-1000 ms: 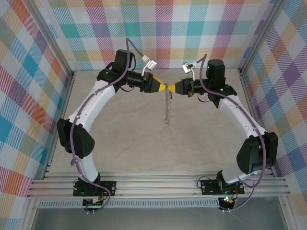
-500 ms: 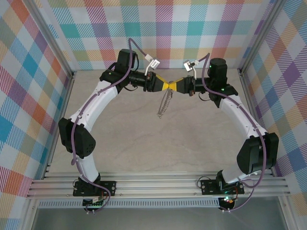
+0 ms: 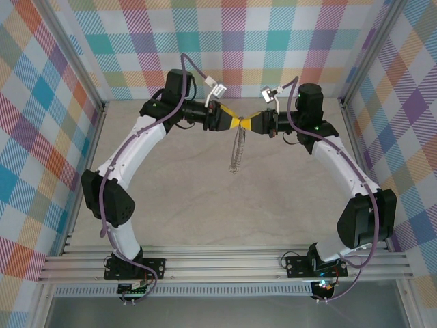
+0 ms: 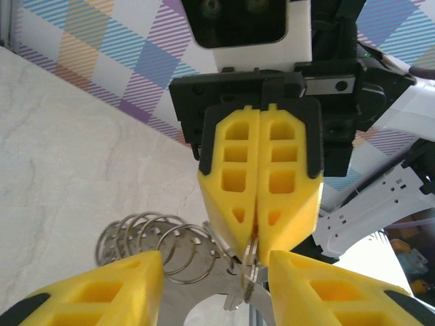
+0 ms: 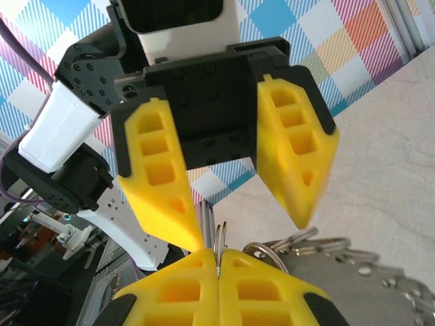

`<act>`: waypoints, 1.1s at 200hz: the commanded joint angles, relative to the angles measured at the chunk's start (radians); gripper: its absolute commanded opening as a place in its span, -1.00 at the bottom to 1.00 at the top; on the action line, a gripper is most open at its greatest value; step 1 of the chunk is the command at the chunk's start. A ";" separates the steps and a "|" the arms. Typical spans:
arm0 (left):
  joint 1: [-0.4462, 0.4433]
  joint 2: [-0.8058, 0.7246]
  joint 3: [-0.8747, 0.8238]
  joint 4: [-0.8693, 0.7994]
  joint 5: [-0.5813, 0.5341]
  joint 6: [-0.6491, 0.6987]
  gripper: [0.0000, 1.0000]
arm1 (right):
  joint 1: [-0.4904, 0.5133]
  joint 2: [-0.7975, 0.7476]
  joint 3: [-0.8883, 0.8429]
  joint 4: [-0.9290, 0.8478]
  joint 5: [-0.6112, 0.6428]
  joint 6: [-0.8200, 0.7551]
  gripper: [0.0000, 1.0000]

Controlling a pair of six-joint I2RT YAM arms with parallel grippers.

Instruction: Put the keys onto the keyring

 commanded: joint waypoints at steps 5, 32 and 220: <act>0.024 -0.070 0.009 -0.006 -0.010 0.026 -0.07 | -0.005 -0.036 -0.010 0.047 -0.017 0.006 -1.00; 0.029 -0.069 0.010 -0.007 0.002 0.027 -0.06 | -0.004 -0.036 -0.013 0.052 -0.015 0.009 -1.00; 0.001 -0.005 0.056 -0.016 0.045 0.013 -0.14 | -0.003 -0.040 -0.016 0.115 -0.012 0.059 -1.00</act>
